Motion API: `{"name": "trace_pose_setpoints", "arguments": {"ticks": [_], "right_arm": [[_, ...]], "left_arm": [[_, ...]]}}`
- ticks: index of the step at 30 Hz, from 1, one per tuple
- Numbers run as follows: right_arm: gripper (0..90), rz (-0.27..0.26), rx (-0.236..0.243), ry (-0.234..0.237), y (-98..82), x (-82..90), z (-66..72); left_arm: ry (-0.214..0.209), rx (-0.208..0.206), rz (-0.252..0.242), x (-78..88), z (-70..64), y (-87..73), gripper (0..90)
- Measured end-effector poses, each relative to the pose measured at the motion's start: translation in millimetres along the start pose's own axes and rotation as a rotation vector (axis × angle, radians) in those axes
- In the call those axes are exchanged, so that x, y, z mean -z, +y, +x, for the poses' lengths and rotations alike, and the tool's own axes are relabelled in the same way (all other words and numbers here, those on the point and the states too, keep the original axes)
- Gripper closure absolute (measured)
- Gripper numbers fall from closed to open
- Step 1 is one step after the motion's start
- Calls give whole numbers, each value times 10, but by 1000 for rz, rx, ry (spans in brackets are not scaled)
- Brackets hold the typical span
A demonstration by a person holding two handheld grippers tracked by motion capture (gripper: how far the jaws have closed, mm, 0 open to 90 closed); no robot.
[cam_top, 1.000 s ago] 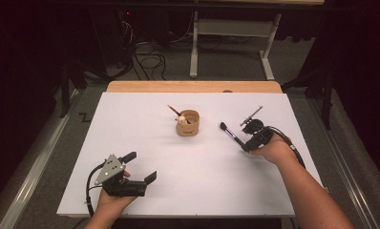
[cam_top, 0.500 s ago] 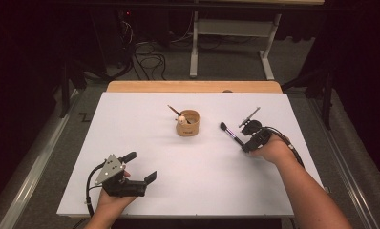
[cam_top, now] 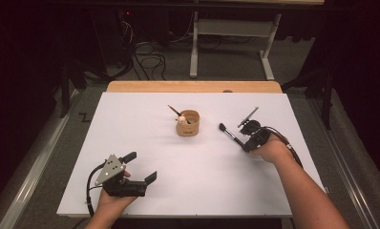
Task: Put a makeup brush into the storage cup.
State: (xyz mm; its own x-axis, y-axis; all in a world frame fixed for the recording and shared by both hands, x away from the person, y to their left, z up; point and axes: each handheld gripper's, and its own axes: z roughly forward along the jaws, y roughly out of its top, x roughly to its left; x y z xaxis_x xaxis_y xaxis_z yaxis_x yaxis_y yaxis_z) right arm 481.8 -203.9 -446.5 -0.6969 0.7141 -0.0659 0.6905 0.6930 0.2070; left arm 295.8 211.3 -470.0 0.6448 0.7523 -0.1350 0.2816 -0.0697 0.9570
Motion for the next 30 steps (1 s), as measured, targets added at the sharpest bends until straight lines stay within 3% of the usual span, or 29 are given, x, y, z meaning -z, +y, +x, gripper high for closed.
{"name": "trace_pose_setpoints", "arguments": {"ticks": [15, 25, 30], "right_arm": [[810, -32, -22, -10, -49, 116, 38], [809, -80, -46, -31, -306, 350, 116], [809, -93, -57, -39, -401, 390, 150]], "left_arm": [[5, 3, -1, 2, 3, -1, 3], [9, -6, 8, -24, -22, -7, 3], [12, -4, 9, -33, -29, -11, 3]]}}
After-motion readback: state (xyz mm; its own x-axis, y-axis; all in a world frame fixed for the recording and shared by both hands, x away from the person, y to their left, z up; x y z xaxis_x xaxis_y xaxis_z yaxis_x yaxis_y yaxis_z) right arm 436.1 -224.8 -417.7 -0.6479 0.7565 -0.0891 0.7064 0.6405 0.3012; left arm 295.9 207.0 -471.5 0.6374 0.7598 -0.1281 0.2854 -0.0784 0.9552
